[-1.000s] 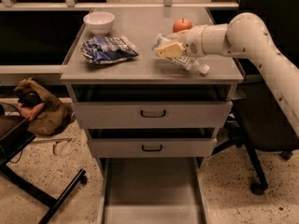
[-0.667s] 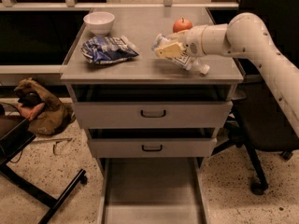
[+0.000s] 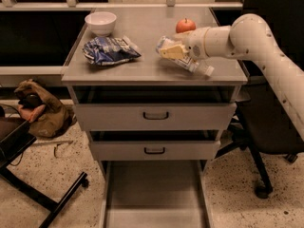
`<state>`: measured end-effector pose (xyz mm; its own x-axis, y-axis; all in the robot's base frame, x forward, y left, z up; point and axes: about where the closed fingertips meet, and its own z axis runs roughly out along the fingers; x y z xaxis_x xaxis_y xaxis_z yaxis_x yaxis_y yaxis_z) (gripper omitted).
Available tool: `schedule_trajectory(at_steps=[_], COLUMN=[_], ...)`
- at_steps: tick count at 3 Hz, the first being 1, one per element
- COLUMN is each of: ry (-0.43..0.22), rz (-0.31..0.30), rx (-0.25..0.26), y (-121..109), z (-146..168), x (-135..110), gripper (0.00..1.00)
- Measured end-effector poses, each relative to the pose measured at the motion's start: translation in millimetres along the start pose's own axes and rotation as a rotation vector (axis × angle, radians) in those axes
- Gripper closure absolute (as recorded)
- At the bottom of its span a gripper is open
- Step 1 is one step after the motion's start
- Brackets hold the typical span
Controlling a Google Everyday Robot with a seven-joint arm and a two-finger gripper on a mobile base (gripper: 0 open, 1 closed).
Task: Pick blue plastic bottle from bottom drawer and place on counter
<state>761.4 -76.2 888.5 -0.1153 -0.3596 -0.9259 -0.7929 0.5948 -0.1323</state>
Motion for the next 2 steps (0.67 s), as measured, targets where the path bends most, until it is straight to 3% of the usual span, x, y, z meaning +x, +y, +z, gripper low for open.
schedule_trajectory(at_steps=[1,2], ry=[0.0,0.0], rz=[0.0,0.0], rx=[0.0,0.0], y=[0.0,0.1], z=[0.1,0.1], x=[0.0,0.0], gripper=[0.0,0.0])
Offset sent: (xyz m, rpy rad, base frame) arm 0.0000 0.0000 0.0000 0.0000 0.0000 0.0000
